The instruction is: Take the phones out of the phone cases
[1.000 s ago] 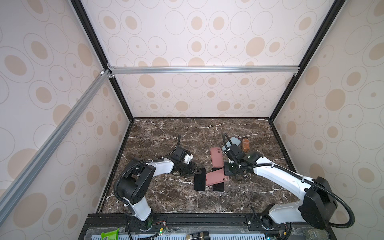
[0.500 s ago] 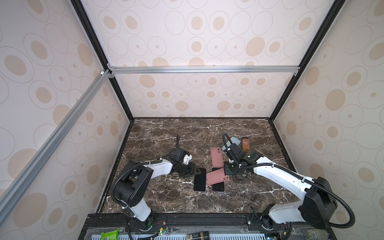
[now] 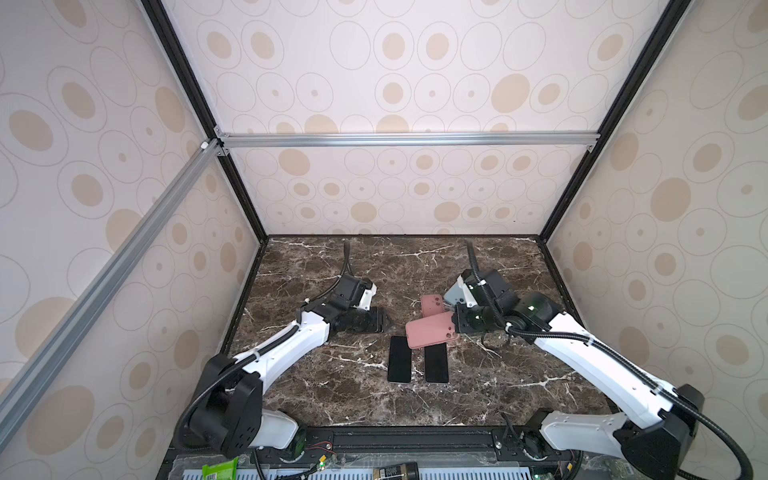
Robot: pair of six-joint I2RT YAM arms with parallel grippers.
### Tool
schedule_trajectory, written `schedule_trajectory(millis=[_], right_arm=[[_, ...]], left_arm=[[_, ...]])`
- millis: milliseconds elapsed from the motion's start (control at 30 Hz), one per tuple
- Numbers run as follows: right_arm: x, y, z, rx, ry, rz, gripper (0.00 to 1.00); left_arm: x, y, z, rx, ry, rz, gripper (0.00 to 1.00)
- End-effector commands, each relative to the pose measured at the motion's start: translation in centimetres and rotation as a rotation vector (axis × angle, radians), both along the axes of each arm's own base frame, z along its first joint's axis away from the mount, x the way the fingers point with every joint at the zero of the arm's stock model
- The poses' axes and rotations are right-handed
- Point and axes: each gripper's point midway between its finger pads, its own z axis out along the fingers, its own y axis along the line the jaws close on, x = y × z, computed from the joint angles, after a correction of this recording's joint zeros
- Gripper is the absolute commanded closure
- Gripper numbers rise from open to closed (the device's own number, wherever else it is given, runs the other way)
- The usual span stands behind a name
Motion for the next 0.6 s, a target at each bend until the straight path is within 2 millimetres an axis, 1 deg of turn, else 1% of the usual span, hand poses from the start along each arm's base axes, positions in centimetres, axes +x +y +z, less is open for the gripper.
schedule_trajectory(millis=[0,33,100,167,233,300,333,467,567], right_arm=[[0.1,-0.4,2.7,-0.011,-0.134,0.063,1.00],[0.2,-0.1,3.4,-0.004,-0.190,0.102,1.00],[0.3,-0.3,4.3,-0.005,-0.248,0.122,1.00],[0.0,-0.5,5.2,-0.034,-0.268,0.167,1.00],[-0.7,-0.2,5.7,-0.067,-0.267,0.253,1.00],[-1.8,0.3,6.0,-0.093,-0.259,0.367,1.00],[-2.0,0.3,5.9,-0.106,-0.250,0.390,1.00],[-2.6,0.5,6.0,-0.127,-0.228,0.455,1.00],[-3.3,1.3,6.1,-0.114,-0.200,0.527,1.00]], left_arm=[[1.1,0.5,6.7,0.032,-0.267,-0.050,0.28],[1.1,0.3,8.3,0.026,-0.322,-0.068,0.28],[0.9,-0.2,10.5,0.035,-0.409,-0.112,0.28],[0.5,-0.9,12.3,0.053,-0.488,-0.158,0.28],[-0.2,-1.7,13.8,0.073,-0.557,-0.208,0.33],[-1.1,-2.6,14.7,0.086,-0.609,-0.247,0.36],[-1.6,-3.1,15.1,0.090,-0.631,-0.264,0.37],[-3.6,-5.1,15.5,0.071,-0.651,-0.357,0.36],[-5.1,-6.7,15.5,0.055,-0.645,-0.431,0.35]])
